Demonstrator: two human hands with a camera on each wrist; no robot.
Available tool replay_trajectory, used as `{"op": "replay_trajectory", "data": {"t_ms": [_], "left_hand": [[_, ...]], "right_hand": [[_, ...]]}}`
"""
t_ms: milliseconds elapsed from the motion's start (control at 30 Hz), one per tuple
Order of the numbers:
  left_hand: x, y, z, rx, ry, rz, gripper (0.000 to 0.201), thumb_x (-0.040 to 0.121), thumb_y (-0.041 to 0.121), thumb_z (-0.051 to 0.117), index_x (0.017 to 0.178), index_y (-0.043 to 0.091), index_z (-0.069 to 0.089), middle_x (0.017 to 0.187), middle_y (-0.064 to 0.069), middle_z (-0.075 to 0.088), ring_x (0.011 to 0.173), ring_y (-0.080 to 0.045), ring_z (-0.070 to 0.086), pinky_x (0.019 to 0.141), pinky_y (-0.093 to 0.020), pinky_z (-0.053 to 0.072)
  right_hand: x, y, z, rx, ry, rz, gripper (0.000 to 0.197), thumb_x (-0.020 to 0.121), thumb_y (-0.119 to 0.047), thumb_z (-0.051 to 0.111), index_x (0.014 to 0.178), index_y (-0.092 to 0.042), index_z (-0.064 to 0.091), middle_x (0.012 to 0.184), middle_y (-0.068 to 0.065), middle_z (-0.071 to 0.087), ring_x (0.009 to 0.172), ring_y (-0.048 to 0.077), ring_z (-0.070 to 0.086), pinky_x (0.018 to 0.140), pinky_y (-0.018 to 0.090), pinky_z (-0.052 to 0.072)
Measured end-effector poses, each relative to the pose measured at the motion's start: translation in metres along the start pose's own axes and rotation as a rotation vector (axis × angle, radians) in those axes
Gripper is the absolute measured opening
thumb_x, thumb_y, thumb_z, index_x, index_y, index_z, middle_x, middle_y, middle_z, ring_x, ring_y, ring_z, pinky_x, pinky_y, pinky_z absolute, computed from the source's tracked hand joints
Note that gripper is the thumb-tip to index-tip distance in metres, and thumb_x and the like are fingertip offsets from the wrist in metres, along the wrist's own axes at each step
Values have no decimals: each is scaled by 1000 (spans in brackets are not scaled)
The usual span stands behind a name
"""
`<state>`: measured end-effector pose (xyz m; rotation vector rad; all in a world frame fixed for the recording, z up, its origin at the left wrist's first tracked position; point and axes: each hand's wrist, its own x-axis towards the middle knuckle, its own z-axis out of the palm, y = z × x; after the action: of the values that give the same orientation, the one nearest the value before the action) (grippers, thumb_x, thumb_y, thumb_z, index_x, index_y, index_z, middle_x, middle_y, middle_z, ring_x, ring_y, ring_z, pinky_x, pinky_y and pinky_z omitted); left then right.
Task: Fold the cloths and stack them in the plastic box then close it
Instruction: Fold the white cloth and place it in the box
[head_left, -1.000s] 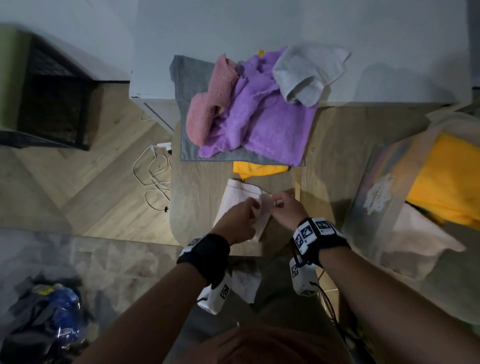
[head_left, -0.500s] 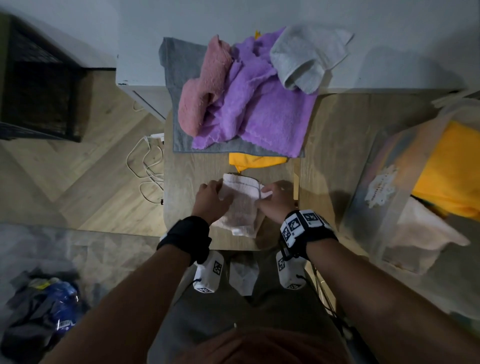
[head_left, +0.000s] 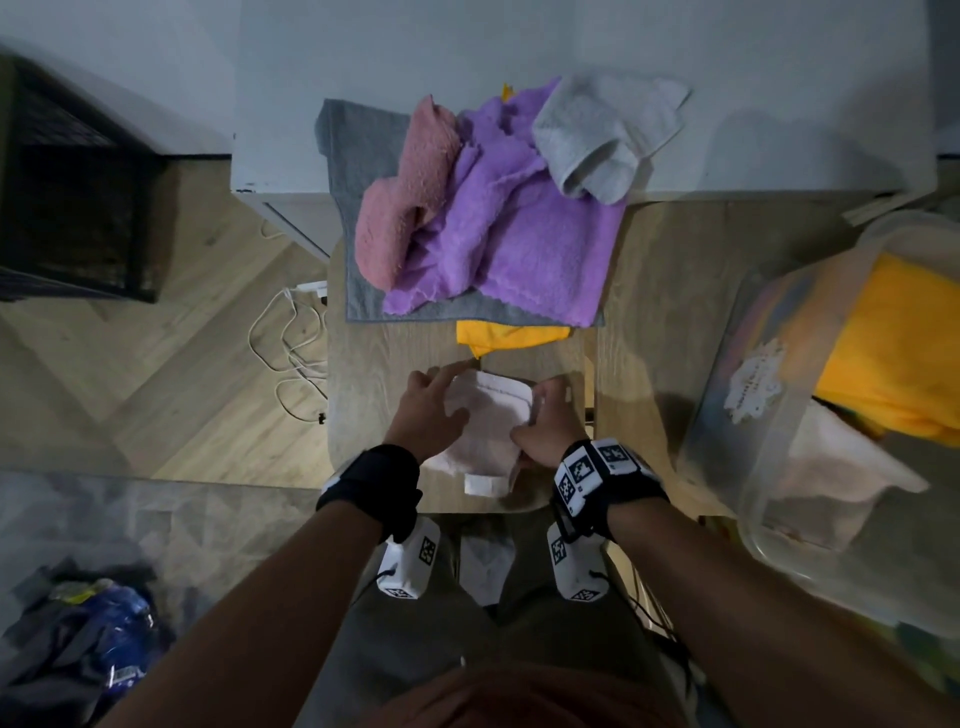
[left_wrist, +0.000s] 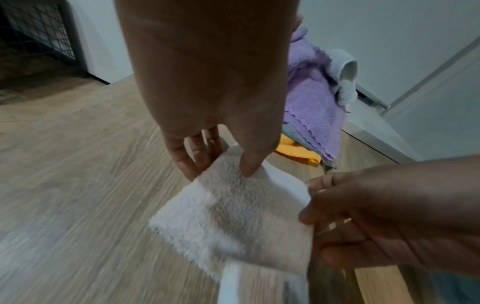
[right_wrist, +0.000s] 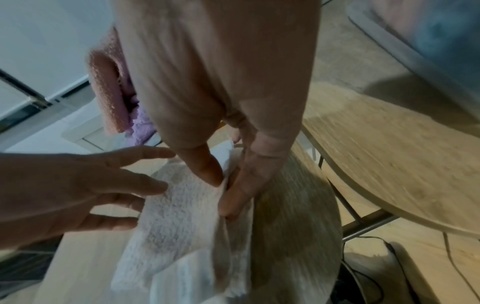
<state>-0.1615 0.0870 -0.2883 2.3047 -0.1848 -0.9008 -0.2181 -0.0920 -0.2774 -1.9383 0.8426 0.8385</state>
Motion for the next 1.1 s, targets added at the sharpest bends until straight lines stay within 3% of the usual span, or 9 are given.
{"op": "replay_trajectory", "data": {"t_ms": [133, 233, 333, 467, 567, 667, 767, 1000, 1100], "left_hand": [[1, 1, 4, -3, 7, -67, 71, 81, 15, 67, 143, 21, 32, 123, -12, 49, 110, -34, 48, 93, -45, 45], [1, -5, 9, 63, -17, -212, 56, 84, 28, 68, 129, 3, 43, 125, -18, 54, 114, -36, 51, 93, -43, 45], [-3, -6, 12, 162, -100, -209, 49, 89, 30, 62, 125, -1, 52, 122, -20, 56, 117, -38, 50, 89, -38, 43], [-14, 6, 6, 33, -63, -121, 14, 88, 20, 57, 92, 11, 46, 86, -6, 59, 85, -32, 57, 60, -31, 36], [-21, 17, -5, -50, -30, 6, 18, 79, 26, 55, 82, 17, 38, 67, 6, 49, 67, -22, 50, 50, -21, 31], [-23, 36, -21, -52, -50, 140, 21, 71, 29, 54, 81, 17, 39, 64, 6, 48, 66, -24, 50, 53, -28, 31], [-19, 63, -40, -16, -63, 182, 31, 69, 32, 56, 91, 12, 48, 73, 1, 60, 75, -27, 60, 62, -33, 40], [-11, 144, -95, 75, -81, 200, 59, 63, 68, 60, 92, 17, 64, 84, 3, 68, 77, -13, 61, 65, -27, 42], [-14, 185, -104, -55, -177, 280, 49, 66, 60, 65, 79, 13, 62, 72, 3, 60, 68, -12, 52, 63, -28, 39]], "right_hand": [[1, 7, -1, 34, 25, 88, 73, 80, -11, 63, 140, -16, 23, 109, 11, 60, 94, 32, 63, 60, 27, 41], [0, 8, 2, 46, 88, 29, 66, 78, -11, 66, 134, -15, 33, 112, 7, 55, 104, 31, 59, 60, 25, 38], [0, 7, 5, 14, 96, -70, 64, 72, -12, 71, 129, -18, 43, 123, 8, 47, 112, 29, 53, 77, 28, 43], [0, 3, 5, 6, 58, -118, 74, 67, -12, 76, 133, -23, 43, 129, 8, 40, 116, 29, 50, 86, 33, 46], [-7, -5, -3, 20, 84, -278, 80, 64, -17, 79, 135, -33, 45, 132, 5, 40, 117, 24, 48, 96, 35, 45], [-15, -19, -16, -13, 87, -472, 66, 58, -29, 73, 123, -26, 61, 124, 1, 53, 112, 19, 53, 91, 26, 41], [-25, -40, -32, 62, 108, -421, 39, 62, -41, 63, 93, -21, 74, 102, -1, 69, 101, 21, 64, 87, 32, 50], [-87, -73, -103, 506, 273, -236, 33, 71, -35, 57, 93, -13, 67, 80, 2, 62, 78, 22, 56, 68, 30, 42], [-114, -66, -131, 614, 368, -250, 34, 80, -27, 58, 106, -5, 60, 89, 6, 57, 79, 20, 50, 67, 30, 37]]}}
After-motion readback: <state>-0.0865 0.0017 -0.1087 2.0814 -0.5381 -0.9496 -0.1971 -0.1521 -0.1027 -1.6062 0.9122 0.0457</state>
